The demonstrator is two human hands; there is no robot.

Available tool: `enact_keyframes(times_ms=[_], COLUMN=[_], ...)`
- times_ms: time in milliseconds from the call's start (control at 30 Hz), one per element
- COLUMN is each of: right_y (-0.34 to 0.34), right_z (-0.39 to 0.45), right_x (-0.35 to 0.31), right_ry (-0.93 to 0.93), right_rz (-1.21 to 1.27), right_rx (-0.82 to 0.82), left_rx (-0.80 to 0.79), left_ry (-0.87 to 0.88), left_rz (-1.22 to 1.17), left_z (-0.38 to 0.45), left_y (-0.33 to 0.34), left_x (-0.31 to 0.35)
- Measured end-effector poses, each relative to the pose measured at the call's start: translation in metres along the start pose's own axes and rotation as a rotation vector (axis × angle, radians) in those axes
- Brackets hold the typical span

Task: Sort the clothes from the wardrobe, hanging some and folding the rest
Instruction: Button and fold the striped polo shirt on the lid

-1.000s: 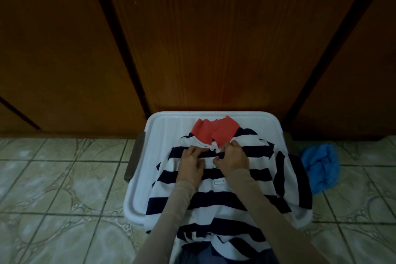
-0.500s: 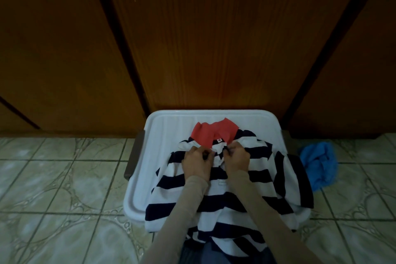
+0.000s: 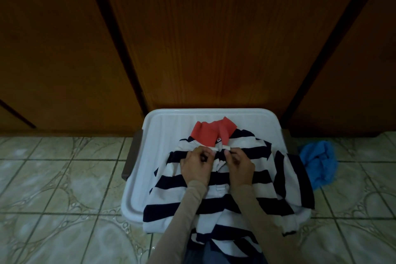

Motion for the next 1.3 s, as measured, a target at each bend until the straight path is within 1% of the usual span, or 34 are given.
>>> enact_keyframes(times_ms=[133,233,433,567,767,900,1100,1300], right_y=[0.003,0.005,0.002,0.004,0.007,0.003,0.005,0.009], right_z=[0.002,0.001,0.000,0.001,0.001,0.001,0.002,0.003], right_x=[-0.005,-0.008,-0.012,-0.008,-0.006,-0.007,-0.002,-0.002], right_ry=[-0.066,-0.120,-0.168,-0.137,-0.120,-0.075,-0.046,-0.022], right_rz=[-0.055,-0.049,-0.008,-0.031,-0.030,0.044,0.034,0.038], right_rx=[-0.032,-0.062,-0.055,-0.060,-0.124,-0.115,-0.141,-0.177], left_rx=[-0.037,-0.076,-0.095,-0.146,-0.128,-0.143,-0.173,-0.150], left_ry=[0.007,-0.008,-0.041,-0.052,-0.056,-0.060,-0.045,-0.031], left_rz=[-0.066,-0.130,-0.093,-0.101,-0.104,-0.178,-0.222,-0.236], left_z=[-0.004,-0.004,0.001,0.002,0.003,0.005,0.008,0.005], left_y=[-0.001,-0.002,0.001,0.004,0.002,0.001,0.004,0.001], left_x=[0.003,0.002,-0.001,-0.002,-0.002,-0.002,-0.005,-0.004])
Point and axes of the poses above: each hand's wrist, its own z-axis towards the middle knuckle, its own y-axis out of the palm, x = y × z, the point moved 6 cm from there along z, towards the middle knuckle, and after that the axes turned 11 degrees about -y, right-handed, at the moved point
